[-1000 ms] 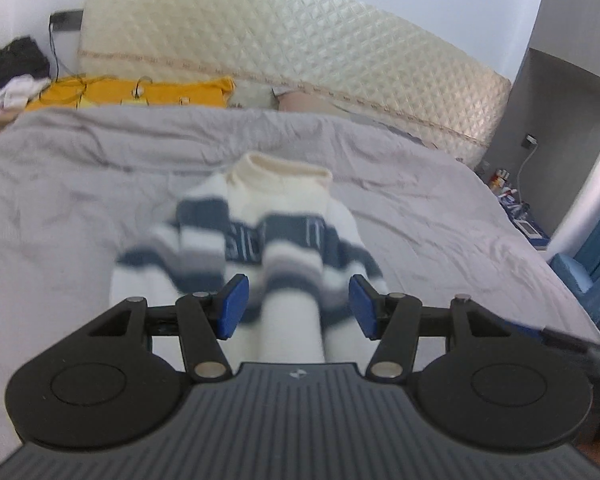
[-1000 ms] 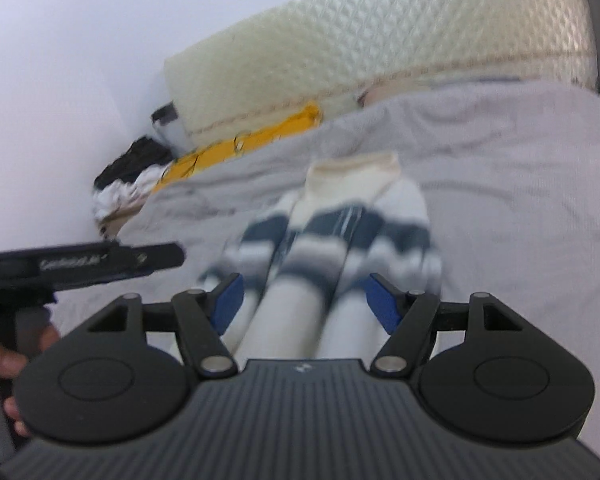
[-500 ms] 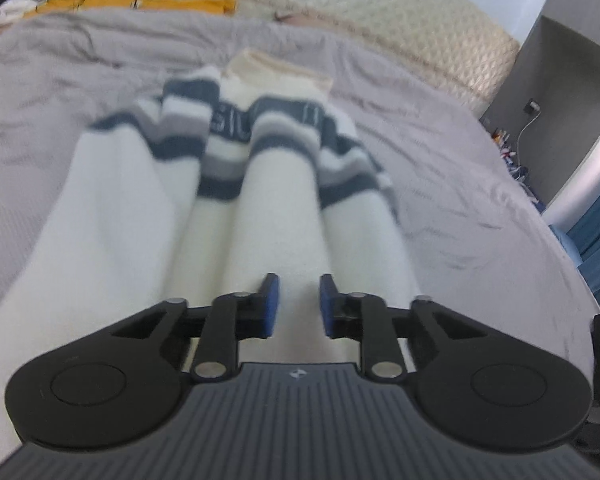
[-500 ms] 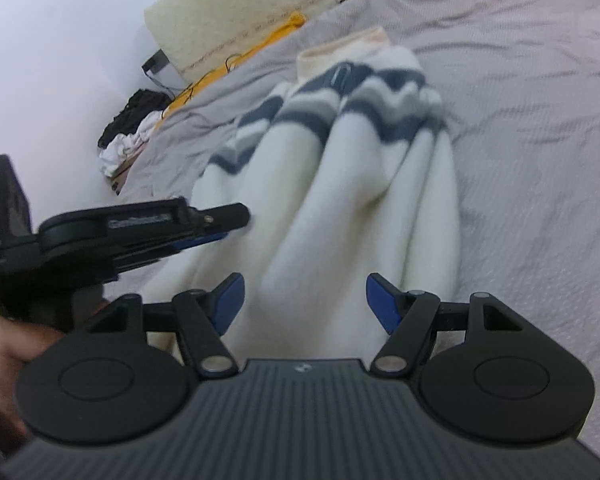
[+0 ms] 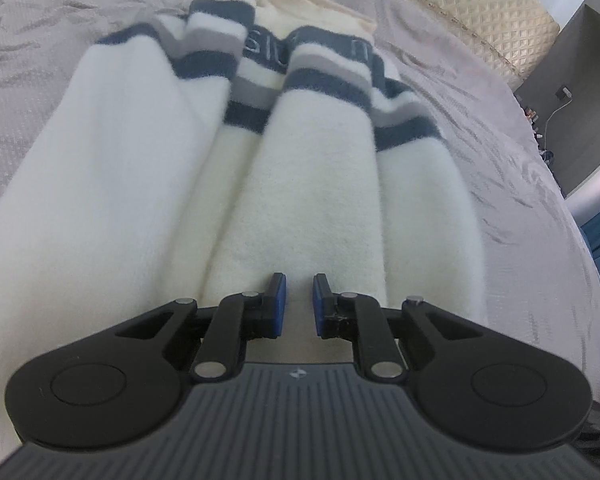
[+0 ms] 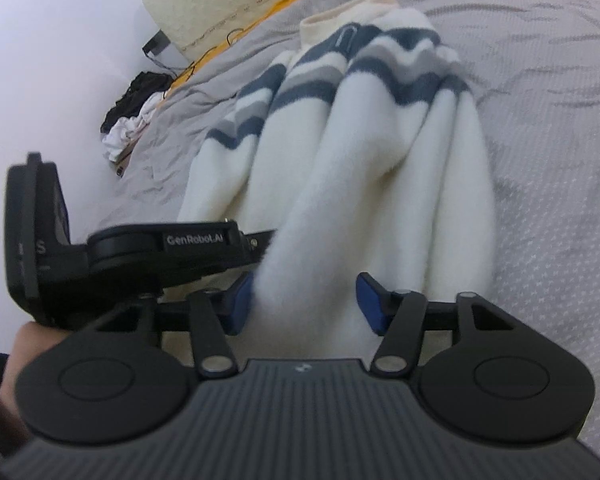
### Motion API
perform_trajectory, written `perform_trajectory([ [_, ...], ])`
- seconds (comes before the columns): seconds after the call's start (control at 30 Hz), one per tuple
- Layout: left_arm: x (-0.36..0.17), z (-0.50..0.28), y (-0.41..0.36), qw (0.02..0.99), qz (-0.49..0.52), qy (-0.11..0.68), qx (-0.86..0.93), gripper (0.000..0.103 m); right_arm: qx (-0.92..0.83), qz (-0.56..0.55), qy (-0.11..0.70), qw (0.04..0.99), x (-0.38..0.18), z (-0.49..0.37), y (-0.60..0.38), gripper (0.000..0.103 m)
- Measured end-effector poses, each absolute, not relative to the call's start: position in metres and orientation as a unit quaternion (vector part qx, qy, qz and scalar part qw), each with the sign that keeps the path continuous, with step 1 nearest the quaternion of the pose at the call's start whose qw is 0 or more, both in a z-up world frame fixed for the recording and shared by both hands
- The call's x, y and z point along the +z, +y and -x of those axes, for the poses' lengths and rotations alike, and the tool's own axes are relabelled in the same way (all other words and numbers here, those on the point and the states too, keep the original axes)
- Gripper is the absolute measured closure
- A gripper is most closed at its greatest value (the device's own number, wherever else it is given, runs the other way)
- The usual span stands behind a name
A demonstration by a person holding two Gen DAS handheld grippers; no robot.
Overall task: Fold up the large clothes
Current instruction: 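Grasp a sleeve cuff with the right gripper and pull it outward from the body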
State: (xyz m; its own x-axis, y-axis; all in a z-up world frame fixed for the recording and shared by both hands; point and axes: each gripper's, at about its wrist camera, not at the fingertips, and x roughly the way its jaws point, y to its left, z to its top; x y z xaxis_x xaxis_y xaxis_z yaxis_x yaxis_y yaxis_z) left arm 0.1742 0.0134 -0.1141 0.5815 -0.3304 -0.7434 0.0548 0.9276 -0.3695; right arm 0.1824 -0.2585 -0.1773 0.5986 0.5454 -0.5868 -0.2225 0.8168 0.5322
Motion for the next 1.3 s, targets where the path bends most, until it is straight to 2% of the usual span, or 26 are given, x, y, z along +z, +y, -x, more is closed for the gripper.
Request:
perform_trajectory([
  [0.03,-0.114,-0.173,0.012,0.876,0.156,0.443,-0.109,0.085,0.222,-0.202,0.393,0.869,-0.178,-0.183,-0.256,0.062],
  [0.17,-0.112,-0.169,0.011,0.879,0.160,0.438,-0.106,0.085,0.207,-0.166,0.398,0.878,-0.181,-0.182,-0.251,0.078],
  [0.2,-0.112,-0.168,0.011,0.880,0.158,0.436,-0.105,0.085,0.202,-0.163,0.399,0.880,-0.181,-0.182,-0.252,0.087],
  [0.53,-0.106,-0.157,0.024,0.887,0.173,0.414,-0.108,0.085,0.141,-0.166,0.359,0.907,-0.159,-0.174,-0.281,0.092],
  [0.8,-0.101,-0.149,0.029,0.893,0.176,0.401,-0.109,0.085,0.049,-0.204,0.282,0.936,-0.097,-0.203,-0.368,0.092],
  [1.1,-0.092,-0.145,0.023,0.900,0.174,0.382,-0.117,0.085,-0.076,-0.126,0.216,0.965,-0.037,-0.290,-0.502,0.093],
  [1.3,-0.083,-0.147,0.005,0.905,0.159,0.370,-0.138,0.085,-0.126,-0.105,0.250,0.954,-0.051,-0.372,-0.587,0.093],
])
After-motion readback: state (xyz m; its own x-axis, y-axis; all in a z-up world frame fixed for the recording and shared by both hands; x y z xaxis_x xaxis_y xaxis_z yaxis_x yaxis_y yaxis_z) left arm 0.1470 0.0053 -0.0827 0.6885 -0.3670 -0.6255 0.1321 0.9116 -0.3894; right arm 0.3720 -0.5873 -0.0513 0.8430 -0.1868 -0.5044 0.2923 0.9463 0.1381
